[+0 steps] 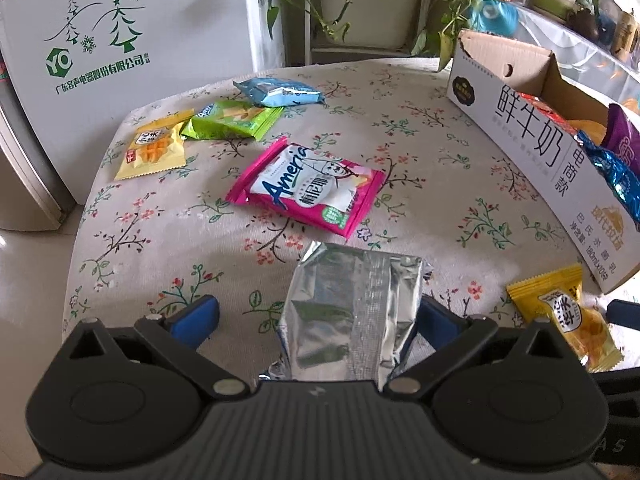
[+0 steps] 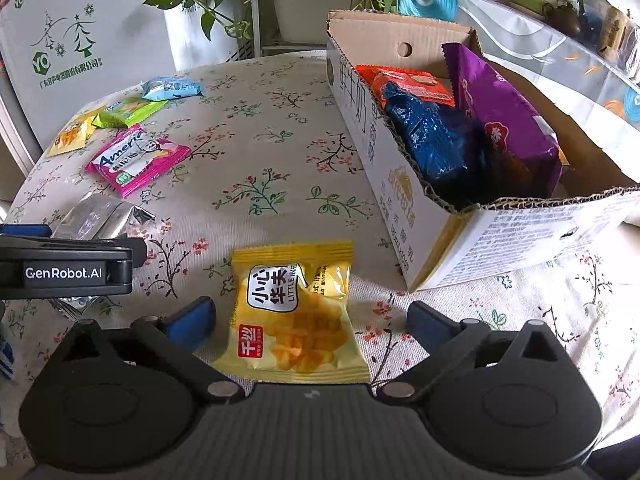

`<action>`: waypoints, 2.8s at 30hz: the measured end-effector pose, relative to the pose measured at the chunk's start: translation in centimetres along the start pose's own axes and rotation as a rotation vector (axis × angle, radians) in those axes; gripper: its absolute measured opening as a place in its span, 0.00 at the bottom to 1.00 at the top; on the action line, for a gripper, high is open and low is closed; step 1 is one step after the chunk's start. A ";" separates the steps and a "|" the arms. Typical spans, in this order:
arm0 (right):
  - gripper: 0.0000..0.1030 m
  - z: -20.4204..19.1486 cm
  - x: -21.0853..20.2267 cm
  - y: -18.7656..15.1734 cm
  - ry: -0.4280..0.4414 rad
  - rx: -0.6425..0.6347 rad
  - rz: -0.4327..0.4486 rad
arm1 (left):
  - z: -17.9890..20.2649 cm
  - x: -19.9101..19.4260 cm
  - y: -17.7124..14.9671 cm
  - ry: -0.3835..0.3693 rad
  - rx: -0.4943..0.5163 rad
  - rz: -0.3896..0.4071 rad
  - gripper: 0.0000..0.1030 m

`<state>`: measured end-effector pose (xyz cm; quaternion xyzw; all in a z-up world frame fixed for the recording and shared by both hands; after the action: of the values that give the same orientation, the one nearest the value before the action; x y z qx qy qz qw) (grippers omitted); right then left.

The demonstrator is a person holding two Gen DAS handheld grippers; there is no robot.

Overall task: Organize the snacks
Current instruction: 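Lift both bags and carry them over the cardboard box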

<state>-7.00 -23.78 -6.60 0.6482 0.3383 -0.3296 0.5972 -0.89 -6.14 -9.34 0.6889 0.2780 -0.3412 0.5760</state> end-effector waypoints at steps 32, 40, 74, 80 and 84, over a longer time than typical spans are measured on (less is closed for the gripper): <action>0.59 -1.3 -2.8 1.5 0.098 -0.076 0.099 | -0.5 -2.5 0.1 -0.041 -0.073 -0.016 0.57; 0.59 -1.4 -4.1 2.8 0.132 -0.079 0.147 | -1.8 -4.8 1.3 -0.068 -0.146 0.057 0.57; 0.59 9.5 -9.3 15.8 0.267 0.096 0.404 | -0.4 -10.5 7.4 -0.184 -0.220 0.262 0.57; 0.59 10.7 -8.5 16.5 0.240 0.121 0.384 | 4.0 -9.8 9.6 -0.240 -0.188 0.263 0.57; 0.59 11.7 -8.7 16.8 0.243 0.166 0.392 | 6.3 -9.2 11.0 -0.264 -0.186 0.259 0.57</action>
<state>1.88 -36.84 9.09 0.7832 0.2470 -0.1537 0.5495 1.07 -14.27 3.87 0.6120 0.1395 -0.3242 0.7077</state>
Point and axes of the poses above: each gripper's, at about its wrist camera, not at the fingertips, and x roughly the way its jaws point, z to its right, y to its top, the point moved 3 cm from there along x, roughly the way its jaws point, and after that the axes turned 6 degrees about y, right-handed, at the moved point
